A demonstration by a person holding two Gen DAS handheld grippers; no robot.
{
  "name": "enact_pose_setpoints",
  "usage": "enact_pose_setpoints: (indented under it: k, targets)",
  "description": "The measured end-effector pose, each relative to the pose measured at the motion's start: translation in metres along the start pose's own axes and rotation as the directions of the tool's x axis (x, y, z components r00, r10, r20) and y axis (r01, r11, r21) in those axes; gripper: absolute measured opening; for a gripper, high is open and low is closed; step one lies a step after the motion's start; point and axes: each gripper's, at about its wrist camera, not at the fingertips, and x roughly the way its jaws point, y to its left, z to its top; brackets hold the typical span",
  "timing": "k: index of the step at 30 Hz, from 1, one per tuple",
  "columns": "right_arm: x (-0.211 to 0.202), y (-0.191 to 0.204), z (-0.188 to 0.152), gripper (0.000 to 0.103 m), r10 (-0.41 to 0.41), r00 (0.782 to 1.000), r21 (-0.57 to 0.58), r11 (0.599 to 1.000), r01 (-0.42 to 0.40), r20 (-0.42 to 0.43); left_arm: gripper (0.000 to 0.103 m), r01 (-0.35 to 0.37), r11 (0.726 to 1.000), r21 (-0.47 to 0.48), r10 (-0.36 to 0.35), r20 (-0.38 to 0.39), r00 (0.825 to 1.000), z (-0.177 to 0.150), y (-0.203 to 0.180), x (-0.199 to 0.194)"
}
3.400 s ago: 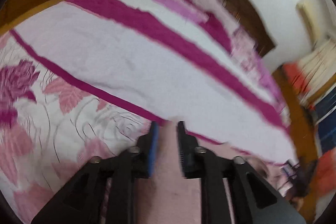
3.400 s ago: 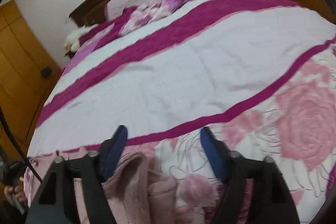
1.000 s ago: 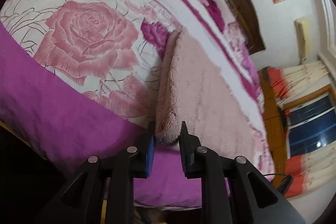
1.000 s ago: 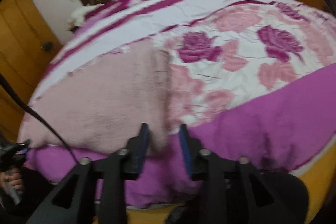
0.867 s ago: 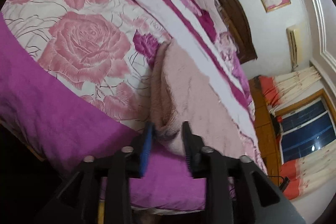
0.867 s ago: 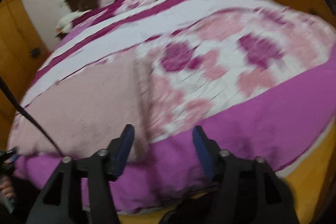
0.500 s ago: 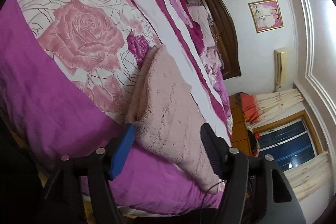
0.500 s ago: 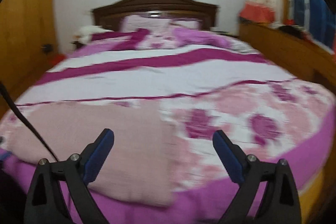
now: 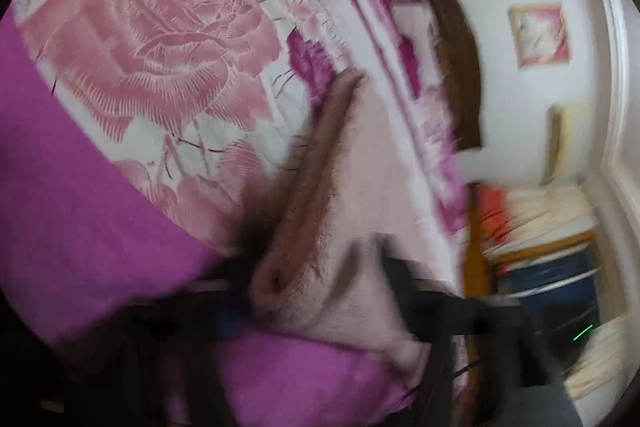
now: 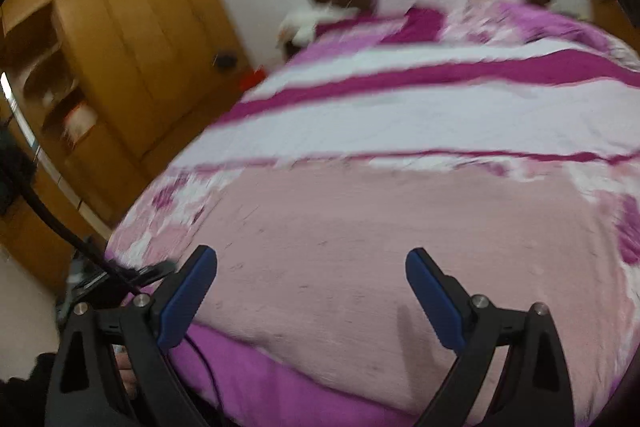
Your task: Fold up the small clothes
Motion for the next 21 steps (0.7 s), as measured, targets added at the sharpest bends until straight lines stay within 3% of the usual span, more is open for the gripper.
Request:
enact_pose_setpoints:
  k: [2, 6, 8, 12, 15, 18, 21]
  targets:
    - [0.02, 0.02, 0.021, 0.097, 0.029, 0.996, -0.033, 0.999, -0.031, -0.082, 0.0, -0.003, 1.0, 0.021, 0.004, -0.008, 1.0, -0.001, 0.0, 0.002]
    - [0.061, 0.069, 0.058, 0.097, -0.008, 0.982, -0.119, 0.993, -0.015, -0.191, 0.0, -0.006, 0.999, 0.042, 0.006, 0.005, 1.0, -0.001, -0.001, 0.003]
    - [0.091, 0.096, 0.073, 0.097, -0.025, 0.957, -0.157, 0.987, -0.021, -0.287, 0.0, -0.008, 0.999, 0.049, 0.006, 0.033, 0.999, -0.003, -0.001, 0.003]
    - [0.167, 0.132, 0.079, 0.097, -0.155, 0.855, -0.196, 0.979, 0.064, -0.495, 0.0, 0.03, 0.999, 0.023, -0.031, 0.046, 0.998, -0.003, 0.002, 0.004]
    - [0.201, 0.148, 0.069, 0.097, -0.3, 0.804, -0.304, 0.94, 0.157, -0.514, 0.0, 0.055, 0.998, 0.019, -0.056, 0.035, 0.998, 0.001, 0.007, 0.005]
    - [0.23, 0.167, 0.058, 0.097, -0.357, 0.752, -0.359, 0.918, 0.172, -0.554, 0.0, 0.051, 0.998, 0.034, -0.052, 0.029, 0.998, 0.001, 0.008, 0.004]
    - [0.249, 0.186, 0.048, 0.095, -0.435, 0.714, -0.43, 0.879, 0.205, -0.548, 0.0, 0.032, 0.998, 0.057, -0.034, 0.032, 0.999, -0.001, 0.004, 0.004]
